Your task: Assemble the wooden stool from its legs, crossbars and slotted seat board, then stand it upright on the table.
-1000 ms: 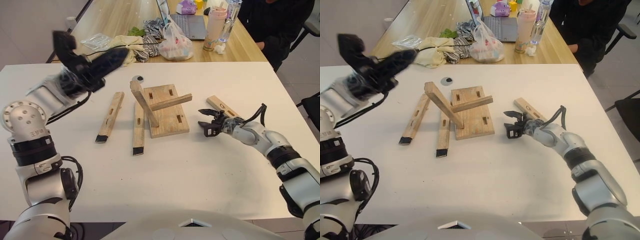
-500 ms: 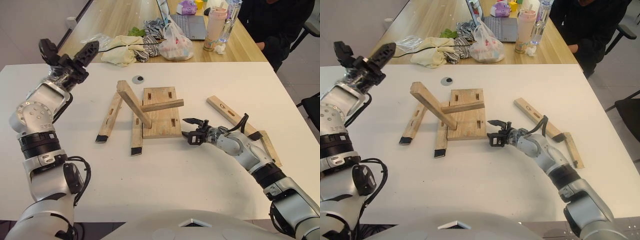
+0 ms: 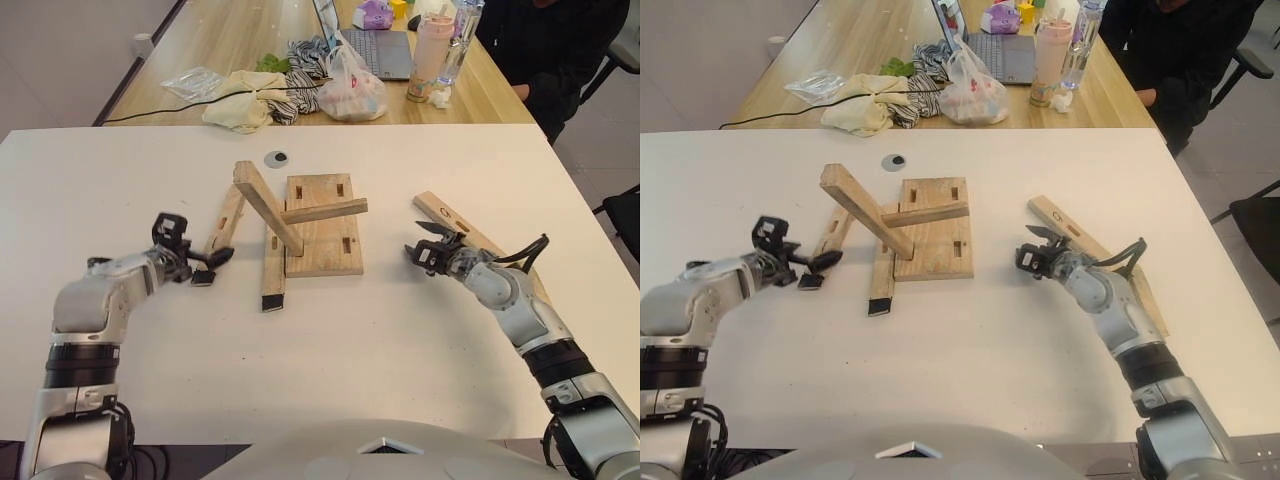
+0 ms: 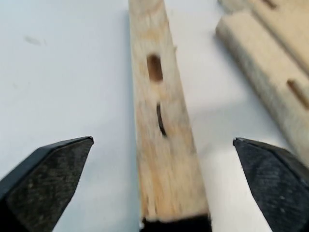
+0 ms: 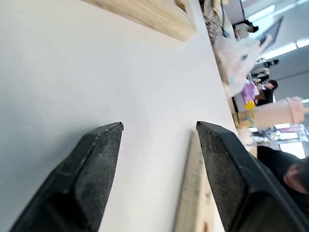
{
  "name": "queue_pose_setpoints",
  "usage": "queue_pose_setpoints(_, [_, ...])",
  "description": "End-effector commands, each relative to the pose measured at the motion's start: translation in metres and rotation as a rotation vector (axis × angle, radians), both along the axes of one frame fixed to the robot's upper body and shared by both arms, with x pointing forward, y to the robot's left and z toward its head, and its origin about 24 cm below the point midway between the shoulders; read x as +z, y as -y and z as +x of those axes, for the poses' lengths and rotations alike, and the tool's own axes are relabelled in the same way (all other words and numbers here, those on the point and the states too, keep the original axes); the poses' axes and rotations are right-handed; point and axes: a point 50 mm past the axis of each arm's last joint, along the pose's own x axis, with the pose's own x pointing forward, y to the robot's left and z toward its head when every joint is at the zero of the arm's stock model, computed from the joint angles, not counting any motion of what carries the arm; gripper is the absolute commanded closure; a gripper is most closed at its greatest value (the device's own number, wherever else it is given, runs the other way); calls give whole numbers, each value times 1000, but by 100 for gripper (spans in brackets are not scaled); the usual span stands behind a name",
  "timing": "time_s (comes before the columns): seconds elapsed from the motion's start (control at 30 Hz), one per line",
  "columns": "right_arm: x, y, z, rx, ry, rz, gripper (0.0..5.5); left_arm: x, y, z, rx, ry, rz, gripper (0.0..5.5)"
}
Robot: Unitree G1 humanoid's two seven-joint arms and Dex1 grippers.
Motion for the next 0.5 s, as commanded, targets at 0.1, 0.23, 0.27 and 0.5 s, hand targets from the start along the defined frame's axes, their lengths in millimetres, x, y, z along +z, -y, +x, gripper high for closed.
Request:
queue_pose_setpoints(0.1, [34, 9, 24, -169, 187, 147, 267, -14, -18, -20, 63, -83, 24, 80])
queue_pose_setpoints(0.23, [53, 10, 37, -405, 270, 465, 267, -19, -19, -18, 49, -96, 42, 137])
queue_pose_setpoints(0.27, [54, 10, 39, -450, 268, 516, 267, -23, -18, -17, 39, -108, 54, 147])
queue_pose_setpoints(0.5, [63, 17, 49, -570, 252, 689, 267, -28, -9, -9, -58, -26, 72, 248])
